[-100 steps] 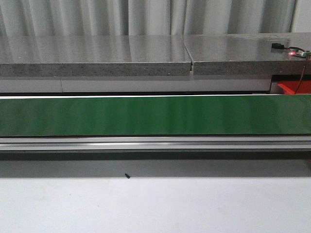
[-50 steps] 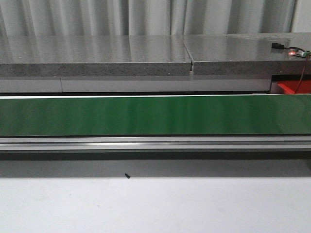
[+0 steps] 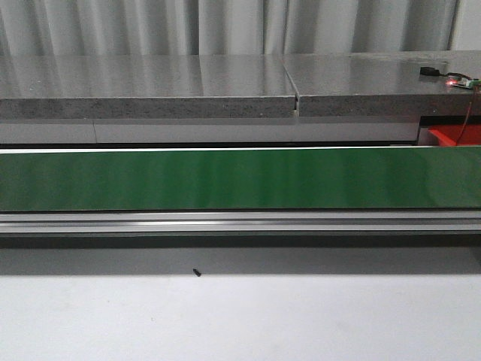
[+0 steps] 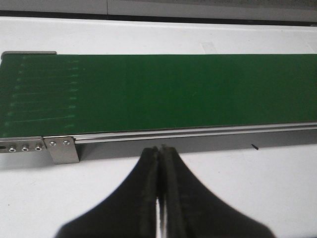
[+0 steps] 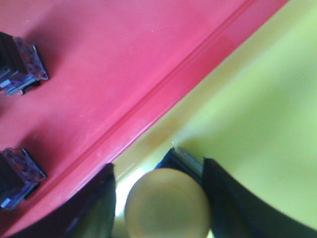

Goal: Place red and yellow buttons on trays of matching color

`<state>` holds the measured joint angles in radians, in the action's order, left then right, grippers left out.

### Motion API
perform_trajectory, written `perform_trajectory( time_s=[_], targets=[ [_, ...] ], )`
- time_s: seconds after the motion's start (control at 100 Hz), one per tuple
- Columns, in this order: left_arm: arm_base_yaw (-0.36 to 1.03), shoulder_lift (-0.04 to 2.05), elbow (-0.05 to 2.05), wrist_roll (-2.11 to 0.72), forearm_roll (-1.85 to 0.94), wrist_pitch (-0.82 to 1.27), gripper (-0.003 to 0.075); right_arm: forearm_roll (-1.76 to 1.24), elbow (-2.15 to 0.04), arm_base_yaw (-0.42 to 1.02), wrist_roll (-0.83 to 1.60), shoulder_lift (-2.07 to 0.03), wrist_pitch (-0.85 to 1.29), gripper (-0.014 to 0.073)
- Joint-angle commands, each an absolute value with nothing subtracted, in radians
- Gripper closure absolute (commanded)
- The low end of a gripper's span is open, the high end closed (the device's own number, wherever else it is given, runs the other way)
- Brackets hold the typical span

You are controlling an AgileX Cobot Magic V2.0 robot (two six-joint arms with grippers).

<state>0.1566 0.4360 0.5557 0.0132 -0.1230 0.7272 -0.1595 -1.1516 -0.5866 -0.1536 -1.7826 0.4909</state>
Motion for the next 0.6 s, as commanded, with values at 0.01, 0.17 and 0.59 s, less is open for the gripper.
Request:
perform_trajectory(
  time_s=[0.01, 0.17, 0.59],
  targets=[
    [0.163, 0.443, 0.581, 0.018, -0.133, 0.657, 0.0739, -0.167, -1.184, -0.590, -0.144, -1.735, 0.440, 0.0094],
    [0.163, 0.443, 0.581, 0.018, -0.133, 0.657, 0.0739, -0.161, -1.184, -0.590, -0.144, -1.720, 0.446, 0.0085],
    [0.163, 0.443, 0.581, 0.018, -0.133, 0.657, 0.0739, -0.058, -1.184, -0.520, -0.117, -1.515, 0.480, 0.0092]
  ],
)
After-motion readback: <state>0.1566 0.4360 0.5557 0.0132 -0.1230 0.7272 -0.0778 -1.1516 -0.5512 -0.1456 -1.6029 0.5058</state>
